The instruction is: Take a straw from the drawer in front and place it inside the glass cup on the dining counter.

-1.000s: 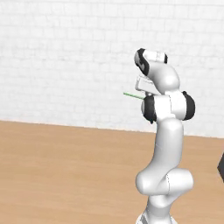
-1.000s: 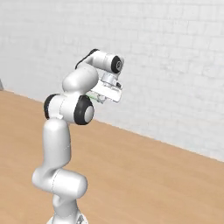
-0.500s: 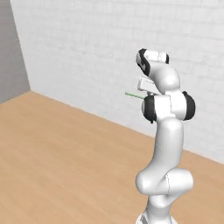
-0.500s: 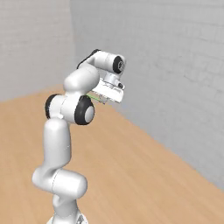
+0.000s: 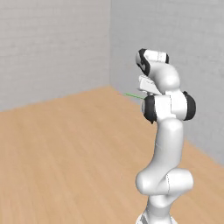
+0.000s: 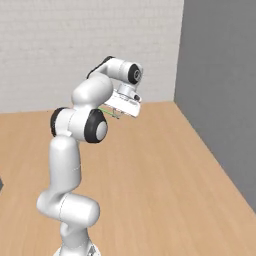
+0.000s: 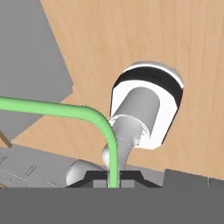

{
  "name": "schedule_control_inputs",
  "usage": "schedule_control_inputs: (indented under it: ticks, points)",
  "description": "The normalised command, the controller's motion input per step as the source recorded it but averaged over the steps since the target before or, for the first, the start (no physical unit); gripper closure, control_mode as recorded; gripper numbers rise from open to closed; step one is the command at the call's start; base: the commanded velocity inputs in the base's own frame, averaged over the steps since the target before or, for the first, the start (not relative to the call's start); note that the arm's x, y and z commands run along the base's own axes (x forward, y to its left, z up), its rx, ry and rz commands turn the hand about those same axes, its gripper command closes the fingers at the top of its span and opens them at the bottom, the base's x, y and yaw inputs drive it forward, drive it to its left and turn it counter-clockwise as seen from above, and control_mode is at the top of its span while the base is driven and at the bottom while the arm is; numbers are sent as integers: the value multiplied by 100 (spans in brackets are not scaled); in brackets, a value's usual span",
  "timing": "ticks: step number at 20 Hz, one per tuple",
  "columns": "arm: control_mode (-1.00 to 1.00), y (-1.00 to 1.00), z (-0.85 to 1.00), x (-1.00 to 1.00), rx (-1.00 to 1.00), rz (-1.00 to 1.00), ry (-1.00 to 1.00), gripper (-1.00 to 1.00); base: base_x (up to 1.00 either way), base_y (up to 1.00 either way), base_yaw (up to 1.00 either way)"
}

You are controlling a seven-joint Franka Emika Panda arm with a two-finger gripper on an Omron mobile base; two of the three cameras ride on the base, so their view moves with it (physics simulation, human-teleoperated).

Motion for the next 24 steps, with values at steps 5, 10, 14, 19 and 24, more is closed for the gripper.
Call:
schedule_control_inputs:
  ticks: [5,10,14,19,24]
  points:
    - [100,0,0,0,0,0,0,100,100,0,60]
    - [100,0,0,0,0,0,0,100,100,0,45]
    - [100,0,0,0,0,0,0,100,100,-1,41]
    - [100,0,0,0,0,0,0,100,100,-6,43]
    - [100,0,0,0,0,0,0,100,100,-22,49]
